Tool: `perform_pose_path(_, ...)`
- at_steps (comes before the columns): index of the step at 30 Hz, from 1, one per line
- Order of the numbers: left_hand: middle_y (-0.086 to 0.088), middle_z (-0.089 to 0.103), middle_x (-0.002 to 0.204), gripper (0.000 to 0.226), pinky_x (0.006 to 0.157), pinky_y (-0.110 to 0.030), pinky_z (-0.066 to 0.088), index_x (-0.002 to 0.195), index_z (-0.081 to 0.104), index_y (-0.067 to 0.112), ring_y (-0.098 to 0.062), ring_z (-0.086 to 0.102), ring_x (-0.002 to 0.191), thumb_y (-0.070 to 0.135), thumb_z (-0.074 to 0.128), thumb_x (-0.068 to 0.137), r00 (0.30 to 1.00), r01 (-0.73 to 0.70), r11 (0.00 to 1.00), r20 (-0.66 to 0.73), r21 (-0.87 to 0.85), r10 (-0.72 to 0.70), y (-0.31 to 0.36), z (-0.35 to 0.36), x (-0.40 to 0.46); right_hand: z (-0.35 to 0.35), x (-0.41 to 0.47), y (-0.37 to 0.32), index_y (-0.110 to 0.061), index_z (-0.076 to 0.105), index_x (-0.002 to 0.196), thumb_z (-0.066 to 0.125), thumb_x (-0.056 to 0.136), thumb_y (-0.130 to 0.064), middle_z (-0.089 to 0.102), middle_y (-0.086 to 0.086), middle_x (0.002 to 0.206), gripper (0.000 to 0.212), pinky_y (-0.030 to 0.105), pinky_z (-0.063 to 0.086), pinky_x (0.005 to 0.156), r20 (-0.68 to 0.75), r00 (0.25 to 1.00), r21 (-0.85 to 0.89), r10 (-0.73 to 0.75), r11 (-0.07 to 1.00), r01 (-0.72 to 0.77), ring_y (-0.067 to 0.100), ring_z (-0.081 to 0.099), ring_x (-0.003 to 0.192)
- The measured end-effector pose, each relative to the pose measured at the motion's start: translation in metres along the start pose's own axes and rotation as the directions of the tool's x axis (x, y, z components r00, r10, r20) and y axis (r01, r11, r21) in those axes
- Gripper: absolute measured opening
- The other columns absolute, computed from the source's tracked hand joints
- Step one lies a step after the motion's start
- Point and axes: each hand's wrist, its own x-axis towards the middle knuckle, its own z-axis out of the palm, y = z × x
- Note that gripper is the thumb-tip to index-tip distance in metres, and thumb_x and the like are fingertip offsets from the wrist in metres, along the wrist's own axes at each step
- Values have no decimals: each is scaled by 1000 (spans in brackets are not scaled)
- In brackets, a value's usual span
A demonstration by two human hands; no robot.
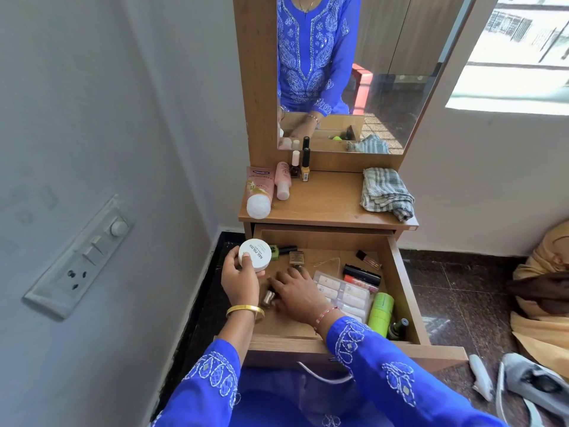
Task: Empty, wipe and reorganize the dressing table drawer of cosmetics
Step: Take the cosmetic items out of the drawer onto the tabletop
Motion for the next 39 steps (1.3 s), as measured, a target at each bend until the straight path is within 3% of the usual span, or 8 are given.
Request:
perform_pose_path(8,-14,62,111,30,58,-30,57,122,52,6,-6,62,61,12,49,93,1000,23,1000,5,-7,-23,0,-1,-1,-4,0,-5,-6,52,116,41,93,-16,57,15,117,27,45,24,109,-56,997,-10,-50,999,50,35,47,114)
perform_pose_path(19,-14,60,117,32,48,-20,54,125,52,7,-8,61,64,13,48,94,1000,-4,998,23,58,3,2,-1,-4,-11,-3,-3,-9,60,114,50,89,-12,58,12,111,27,39,33,98,-74,990,20,-123,992,124,30,47,105)
perform_pose_path(25,-13,60,113,26,45,-18,53,117,57,11,-23,64,73,10,49,92,994,0,999,106,52,-6,7,-1,-11,-30,-14,13,-10,62,106,60,84,-12,62,7,108,22,32,46,89,-157,981,497,117,868,-24,22,55,101)
perform_pose_path(29,-11,61,114,23,74,-43,57,112,58,19,-30,62,101,12,51,91,985,3,1000,173,25,-7,15,10,-19,-57,-22,33,-12,68,101,68,78,-5,63,2,100,24,21,51,83,-214,936,661,280,747,-72,12,57,86)
perform_pose_path(32,-6,63,113,20,87,-52,52,105,58,26,-27,61,105,17,54,88,971,-29,1000,238,11,25,28,29,-22,-81,-22,53,-12,68,99,68,78,-3,60,-3,94,23,8,45,71,-240,892,706,384,700,-111,9,56,83)
perform_pose_path(34,-7,62,112,23,82,-48,55,112,57,19,-25,62,100,16,54,90,960,-23,999,278,-26,29,39,47,-21,-96,-20,66,-12,68,97,66,78,-1,61,-5,90,22,5,43,65,-261,855,755,449,646,-109,10,57,80)
perform_pose_path(37,-9,58,112,31,59,-26,58,123,50,9,-23,60,96,9,51,91,943,69,993,332,-94,-34,60,76,-14,-117,-11,88,-10,65,99,69,78,-3,61,-3,87,22,7,43,59,-313,788,783,530,614,-102,7,55,71)
perform_pose_path(39,-9,55,114,35,57,-25,58,126,48,7,-24,58,98,6,51,90,935,105,991,347,-77,-72,68,97,-3,-128,1,105,-10,65,99,71,77,-8,62,0,88,23,12,43,61,-326,746,774,581,617,-143,8,54,69)
